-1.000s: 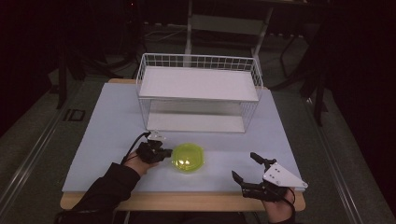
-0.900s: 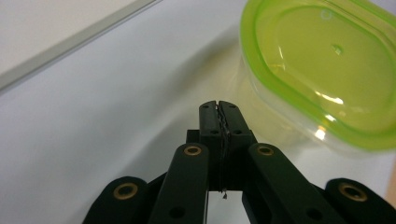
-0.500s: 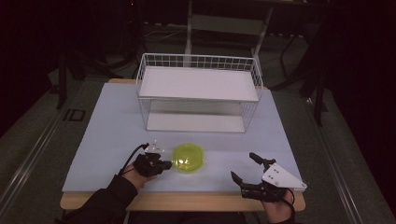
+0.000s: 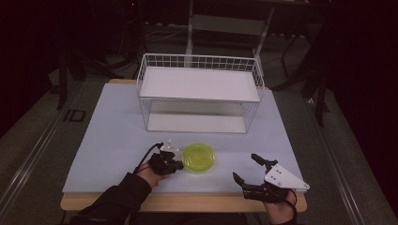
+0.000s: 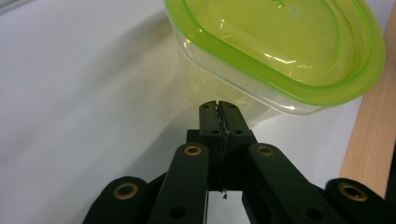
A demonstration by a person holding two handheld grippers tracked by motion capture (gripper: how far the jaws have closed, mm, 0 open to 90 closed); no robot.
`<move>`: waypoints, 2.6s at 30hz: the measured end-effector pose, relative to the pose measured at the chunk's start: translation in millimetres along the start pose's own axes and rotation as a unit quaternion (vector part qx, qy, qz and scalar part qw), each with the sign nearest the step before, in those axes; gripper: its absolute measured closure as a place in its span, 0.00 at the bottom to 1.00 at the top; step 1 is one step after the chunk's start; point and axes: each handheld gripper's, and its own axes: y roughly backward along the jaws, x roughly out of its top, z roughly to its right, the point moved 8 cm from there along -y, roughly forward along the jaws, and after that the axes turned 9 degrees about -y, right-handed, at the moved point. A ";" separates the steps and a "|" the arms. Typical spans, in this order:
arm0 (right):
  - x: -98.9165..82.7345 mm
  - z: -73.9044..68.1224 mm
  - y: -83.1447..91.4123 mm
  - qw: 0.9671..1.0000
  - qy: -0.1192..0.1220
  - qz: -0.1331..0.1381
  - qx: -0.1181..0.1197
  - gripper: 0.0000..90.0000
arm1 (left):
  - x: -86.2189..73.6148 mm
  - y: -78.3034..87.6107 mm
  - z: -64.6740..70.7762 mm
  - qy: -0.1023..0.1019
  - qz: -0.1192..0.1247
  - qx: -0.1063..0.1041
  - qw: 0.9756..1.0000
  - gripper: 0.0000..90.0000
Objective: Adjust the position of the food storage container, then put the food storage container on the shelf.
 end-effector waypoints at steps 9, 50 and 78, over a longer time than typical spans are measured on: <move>-0.9 0.6 0.0 1.000 0.001 -0.001 0.002 0.16 | 6.3 -2.5 -2.2 -0.001 0.009 0.006 1.000 0.97; 11.2 -2.9 -6.8 0.999 0.003 -0.048 0.011 0.15 | 35.4 121.4 55.4 -0.034 0.218 -0.044 0.974 0.01; 13.4 27.2 -65.2 0.969 -0.180 -0.162 0.050 0.26 | 66.2 72.4 18.0 0.056 0.155 -0.053 0.985 0.02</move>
